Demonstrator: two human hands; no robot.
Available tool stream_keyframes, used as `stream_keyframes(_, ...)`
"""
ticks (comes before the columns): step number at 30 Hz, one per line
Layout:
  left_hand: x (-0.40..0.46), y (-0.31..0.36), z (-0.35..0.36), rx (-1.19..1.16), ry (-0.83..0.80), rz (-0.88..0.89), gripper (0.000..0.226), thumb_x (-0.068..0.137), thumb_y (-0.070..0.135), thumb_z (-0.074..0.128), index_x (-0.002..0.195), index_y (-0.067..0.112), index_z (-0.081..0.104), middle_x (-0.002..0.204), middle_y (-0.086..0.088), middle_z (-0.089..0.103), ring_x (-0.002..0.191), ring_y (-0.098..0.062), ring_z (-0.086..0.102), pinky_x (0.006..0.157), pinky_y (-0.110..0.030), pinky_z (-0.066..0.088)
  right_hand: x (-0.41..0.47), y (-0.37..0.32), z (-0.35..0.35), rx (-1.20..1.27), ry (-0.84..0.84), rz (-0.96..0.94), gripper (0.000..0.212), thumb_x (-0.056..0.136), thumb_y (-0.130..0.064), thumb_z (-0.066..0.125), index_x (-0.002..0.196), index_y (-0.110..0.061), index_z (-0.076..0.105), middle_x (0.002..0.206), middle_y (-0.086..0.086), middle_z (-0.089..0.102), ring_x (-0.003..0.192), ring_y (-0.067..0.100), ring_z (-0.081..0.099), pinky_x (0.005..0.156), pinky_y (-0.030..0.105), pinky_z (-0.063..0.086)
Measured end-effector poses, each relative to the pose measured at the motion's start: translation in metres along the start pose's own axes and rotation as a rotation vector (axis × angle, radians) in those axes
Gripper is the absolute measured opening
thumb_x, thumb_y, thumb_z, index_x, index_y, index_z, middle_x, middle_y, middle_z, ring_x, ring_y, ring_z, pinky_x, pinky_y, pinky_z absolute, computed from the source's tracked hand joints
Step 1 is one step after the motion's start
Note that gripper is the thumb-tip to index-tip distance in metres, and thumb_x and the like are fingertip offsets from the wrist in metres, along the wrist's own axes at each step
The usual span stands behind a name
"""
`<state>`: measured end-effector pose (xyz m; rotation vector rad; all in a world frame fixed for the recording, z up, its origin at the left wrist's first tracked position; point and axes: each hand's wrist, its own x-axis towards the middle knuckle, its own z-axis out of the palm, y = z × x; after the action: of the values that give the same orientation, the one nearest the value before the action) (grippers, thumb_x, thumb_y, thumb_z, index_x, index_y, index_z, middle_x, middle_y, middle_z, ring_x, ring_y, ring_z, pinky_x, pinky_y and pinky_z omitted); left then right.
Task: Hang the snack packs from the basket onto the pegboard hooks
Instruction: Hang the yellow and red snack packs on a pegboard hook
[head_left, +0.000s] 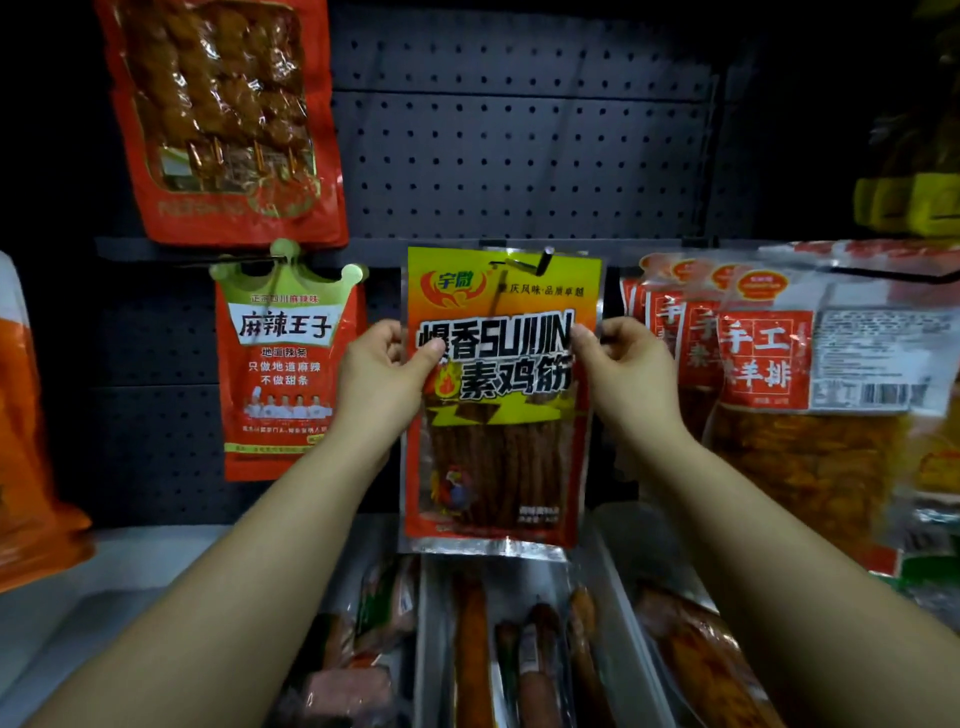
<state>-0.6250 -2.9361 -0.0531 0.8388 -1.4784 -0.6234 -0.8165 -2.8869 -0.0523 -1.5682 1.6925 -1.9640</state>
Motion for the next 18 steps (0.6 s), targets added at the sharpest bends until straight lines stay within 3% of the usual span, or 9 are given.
stream_keyframes(2,0.012,-0.007,0.006,0.012,0.007,-0.024,0.009,0.087,0.018,0.065,0.086,0.01,0.06,0.094,-0.023,0.068,0.084,-0.031,0.065,0.083,-0.05,0.052,0.014,0.001,0.005,-0.105,0.018,-0.005,0.025,0.092,-0.042,0.054,0.094,-0.018,0.062,0.078,0.001,0.063,0.077,0.024,0.062,0.071,0.044,0.05)
stream_keyframes(6,0.033,-0.02,0.015,0.005,0.019,-0.072,0.013,0.086,0.02,0.067,0.09,0.008,0.062,0.097,-0.018,0.069,0.093,-0.032,0.066,0.086,-0.049,0.052,0.033,0.005,0.018,-0.279,0.062,0.008,0.03,0.093,-0.044,0.05,0.101,-0.018,0.062,0.088,-0.001,0.064,0.084,0.021,0.062,0.064,0.03,0.04)
stream_keyframes(9,0.045,-0.027,0.019,-0.02,0.03,-0.115,0.018,0.085,0.022,0.068,0.093,0.007,0.064,0.099,-0.018,0.069,0.095,-0.034,0.066,0.088,-0.051,0.052,0.04,0.007,0.027,-0.362,0.101,0.004,0.03,0.094,-0.045,0.049,0.101,-0.019,0.06,0.089,-0.002,0.064,0.082,0.019,0.059,0.066,0.03,0.037)
stream_keyframes(13,0.055,-0.035,0.026,-0.024,0.053,-0.107,0.009,0.084,0.023,0.068,0.078,0.019,0.061,0.097,-0.023,0.068,0.093,-0.04,0.065,0.084,-0.053,0.052,0.05,0.008,0.034,-0.408,0.143,0.018,0.031,0.094,-0.045,0.049,0.105,-0.018,0.061,0.089,-0.004,0.062,0.08,0.016,0.056,0.062,0.028,0.037)
stream_keyframes(18,0.043,-0.044,0.025,-0.019,0.074,-0.051,0.02,0.086,0.029,0.065,0.089,0.01,0.057,0.093,-0.02,0.067,0.089,-0.036,0.064,0.081,-0.051,0.05,0.044,0.018,0.042,-0.287,0.135,0.042,0.034,0.094,-0.046,0.049,0.11,-0.018,0.058,0.095,-0.002,0.065,0.088,0.021,0.061,0.072,0.035,0.047)
